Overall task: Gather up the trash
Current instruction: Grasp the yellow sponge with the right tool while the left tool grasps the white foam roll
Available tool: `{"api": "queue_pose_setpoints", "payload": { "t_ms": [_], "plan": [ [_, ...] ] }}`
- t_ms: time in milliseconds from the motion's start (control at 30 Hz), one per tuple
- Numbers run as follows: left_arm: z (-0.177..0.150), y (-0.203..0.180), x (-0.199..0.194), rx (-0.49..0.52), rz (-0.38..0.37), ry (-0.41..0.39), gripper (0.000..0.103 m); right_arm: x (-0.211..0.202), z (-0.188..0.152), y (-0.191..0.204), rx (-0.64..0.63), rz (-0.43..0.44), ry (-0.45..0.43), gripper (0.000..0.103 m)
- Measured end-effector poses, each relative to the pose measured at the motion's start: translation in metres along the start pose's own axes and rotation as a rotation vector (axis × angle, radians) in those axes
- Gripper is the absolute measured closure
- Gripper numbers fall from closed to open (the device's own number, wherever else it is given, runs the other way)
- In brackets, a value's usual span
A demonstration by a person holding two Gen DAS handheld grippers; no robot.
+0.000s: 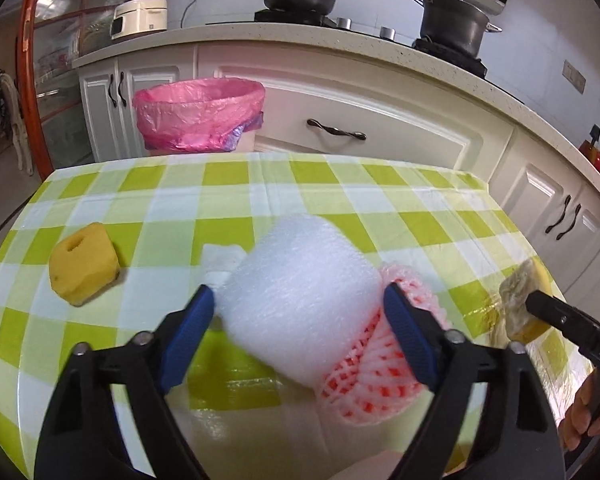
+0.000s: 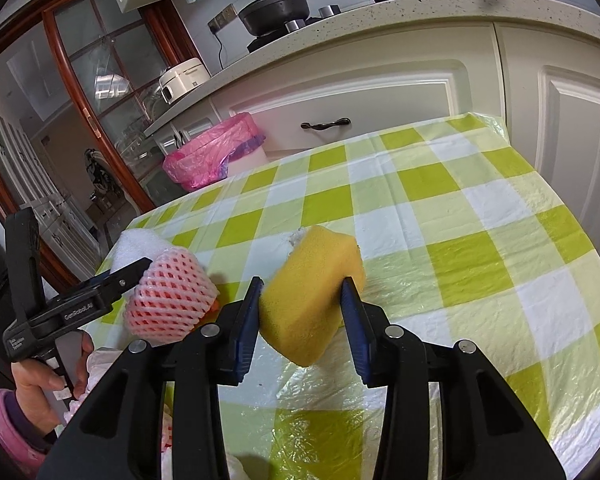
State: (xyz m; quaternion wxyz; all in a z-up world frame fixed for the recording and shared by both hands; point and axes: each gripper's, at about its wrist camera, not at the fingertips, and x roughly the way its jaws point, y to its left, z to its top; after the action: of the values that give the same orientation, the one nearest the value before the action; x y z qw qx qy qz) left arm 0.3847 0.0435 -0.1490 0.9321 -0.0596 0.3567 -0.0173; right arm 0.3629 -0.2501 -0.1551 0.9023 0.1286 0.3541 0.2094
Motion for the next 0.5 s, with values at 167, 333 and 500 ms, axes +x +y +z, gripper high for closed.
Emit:
{"api": "queue_pose_setpoints", "payload": {
  "t_ms": [167,333,500],
  "plan": [
    [-0.004,-0.003,-0.006,0.057,-0.003,-0.021,0.050,-0.004,0.000,0.002,-0.010,0.003,-0.012,0.065],
    [-0.010,-0.006,-0.023,0.072,-0.003,-0.057,0.056,-0.011,0.000,0.009,-0.020,0.009,-0.024,0.065],
    [-0.015,-0.004,-0.055,0.077,0.020,-0.123,0.058,-0.020,0.000,0.021,-0.041,0.025,-0.037,0.065]
  ]
}}
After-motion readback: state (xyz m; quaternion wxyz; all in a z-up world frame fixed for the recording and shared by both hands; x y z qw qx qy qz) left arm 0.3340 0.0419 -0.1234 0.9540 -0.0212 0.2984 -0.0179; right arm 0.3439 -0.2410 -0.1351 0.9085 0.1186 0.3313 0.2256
